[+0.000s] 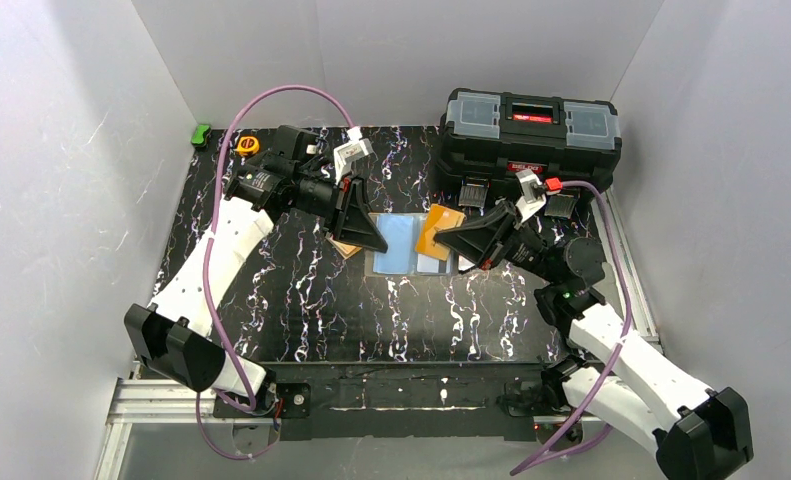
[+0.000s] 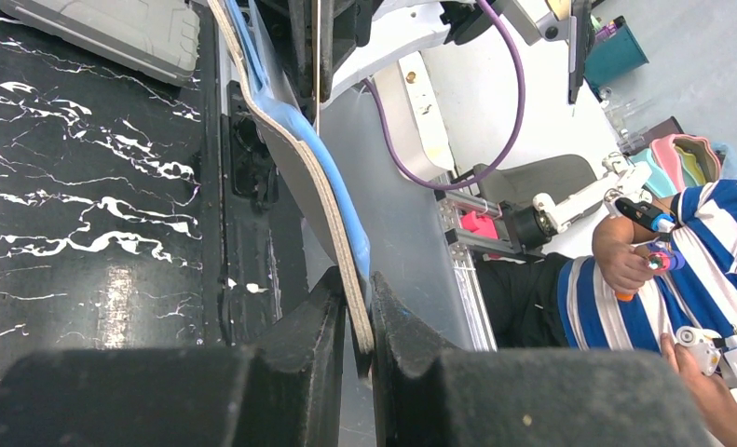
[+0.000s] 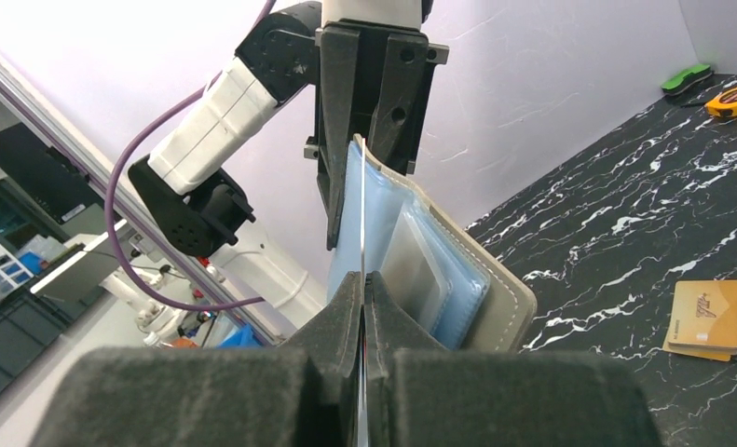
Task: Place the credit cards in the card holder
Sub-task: Insert the credit card into the card holder.
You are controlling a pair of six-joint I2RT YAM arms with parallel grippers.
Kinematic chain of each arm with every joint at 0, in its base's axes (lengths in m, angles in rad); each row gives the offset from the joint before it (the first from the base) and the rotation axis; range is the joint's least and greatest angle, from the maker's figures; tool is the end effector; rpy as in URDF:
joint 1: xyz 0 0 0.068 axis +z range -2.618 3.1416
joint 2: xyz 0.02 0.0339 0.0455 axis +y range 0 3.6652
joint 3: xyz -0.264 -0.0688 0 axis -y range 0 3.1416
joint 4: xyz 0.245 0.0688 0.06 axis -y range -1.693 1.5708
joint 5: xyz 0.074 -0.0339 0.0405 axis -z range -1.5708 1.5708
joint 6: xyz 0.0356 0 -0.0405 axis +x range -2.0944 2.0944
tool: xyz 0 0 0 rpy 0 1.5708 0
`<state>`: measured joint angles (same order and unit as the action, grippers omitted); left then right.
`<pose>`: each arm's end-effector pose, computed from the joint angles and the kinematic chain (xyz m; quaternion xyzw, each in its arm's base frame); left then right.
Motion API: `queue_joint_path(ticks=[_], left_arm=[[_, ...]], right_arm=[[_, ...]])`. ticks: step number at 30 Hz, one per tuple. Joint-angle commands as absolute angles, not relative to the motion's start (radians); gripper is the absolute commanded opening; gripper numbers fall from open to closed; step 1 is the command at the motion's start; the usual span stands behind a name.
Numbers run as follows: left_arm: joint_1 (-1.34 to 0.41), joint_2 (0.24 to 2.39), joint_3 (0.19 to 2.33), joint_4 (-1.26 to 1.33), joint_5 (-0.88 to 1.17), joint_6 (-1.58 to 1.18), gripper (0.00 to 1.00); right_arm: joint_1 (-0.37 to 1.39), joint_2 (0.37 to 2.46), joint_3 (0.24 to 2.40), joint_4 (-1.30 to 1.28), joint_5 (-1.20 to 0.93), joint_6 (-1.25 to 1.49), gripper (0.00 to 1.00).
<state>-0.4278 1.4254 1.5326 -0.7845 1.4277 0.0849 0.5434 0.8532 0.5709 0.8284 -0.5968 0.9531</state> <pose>0.2406 -0.1485 0.4110 0.4465 0.5877 -0.6375 0.2210 0.1496 0.1137 0.3555 -0.1556 0.5109 0.6724 0.5125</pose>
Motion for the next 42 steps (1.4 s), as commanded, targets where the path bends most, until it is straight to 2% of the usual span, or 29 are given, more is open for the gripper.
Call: queue_joint_path(ticks=[1, 21, 42], left_arm=[[-0.433, 1.384, 1.537, -0.767, 1.469, 0.071, 0.04], [-0.433, 1.366, 1.508, -0.702, 1.384, 0.046, 0.03], [-0.411, 1.329, 1.446, -0.466, 1.355, -0.141, 0.0]], right_arm=[[0.543, 0.877, 0.577, 0.939, -0.572, 1.001, 0.01], [0.566, 0.984, 0.591, 1.057, -0.586, 1.088, 0.01], [0.578, 0.974, 0.572, 0.961, -0.626, 1.036, 0.01]])
